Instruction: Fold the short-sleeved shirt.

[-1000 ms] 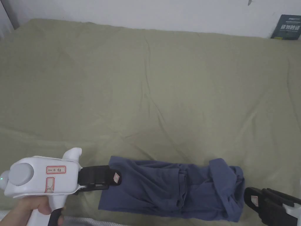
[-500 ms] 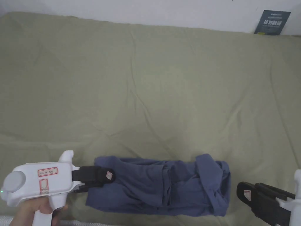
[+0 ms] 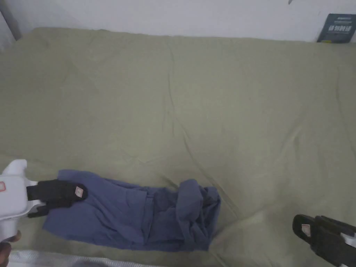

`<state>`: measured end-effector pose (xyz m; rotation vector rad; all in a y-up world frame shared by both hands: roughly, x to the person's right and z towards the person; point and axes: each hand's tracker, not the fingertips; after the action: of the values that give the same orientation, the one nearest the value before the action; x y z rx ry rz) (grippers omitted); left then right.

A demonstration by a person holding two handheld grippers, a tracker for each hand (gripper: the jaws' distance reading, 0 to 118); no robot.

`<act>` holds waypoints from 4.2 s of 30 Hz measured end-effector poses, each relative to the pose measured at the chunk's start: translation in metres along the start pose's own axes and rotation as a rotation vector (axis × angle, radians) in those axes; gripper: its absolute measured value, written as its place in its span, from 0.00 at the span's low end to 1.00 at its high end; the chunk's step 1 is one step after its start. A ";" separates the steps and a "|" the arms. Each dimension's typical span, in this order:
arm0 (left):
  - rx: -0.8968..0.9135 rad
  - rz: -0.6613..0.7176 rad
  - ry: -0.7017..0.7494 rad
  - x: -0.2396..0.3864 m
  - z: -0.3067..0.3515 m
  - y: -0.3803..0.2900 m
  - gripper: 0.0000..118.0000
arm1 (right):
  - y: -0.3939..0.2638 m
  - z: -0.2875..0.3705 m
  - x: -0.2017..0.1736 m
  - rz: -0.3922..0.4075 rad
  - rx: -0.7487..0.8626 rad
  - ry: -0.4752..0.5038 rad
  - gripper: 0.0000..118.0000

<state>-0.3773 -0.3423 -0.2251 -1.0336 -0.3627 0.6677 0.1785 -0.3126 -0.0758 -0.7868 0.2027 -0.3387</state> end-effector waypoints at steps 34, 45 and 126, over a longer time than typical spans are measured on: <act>-0.174 -0.794 0.457 0.238 -0.149 -0.096 0.97 | -0.016 0.039 0.046 -0.107 0.070 -0.021 0.00; -0.144 -0.266 0.055 0.162 -0.100 -0.046 0.04 | -0.020 0.024 0.041 -0.125 0.041 0.002 0.00; -0.331 -0.120 -0.398 -0.017 -0.158 0.012 0.28 | 0.003 -0.203 -0.005 -0.475 -0.370 0.702 0.00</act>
<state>-0.3032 -0.4552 -0.3106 -1.1782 -0.8994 0.7187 0.1133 -0.4421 -0.2179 -1.0570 0.7569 -1.0486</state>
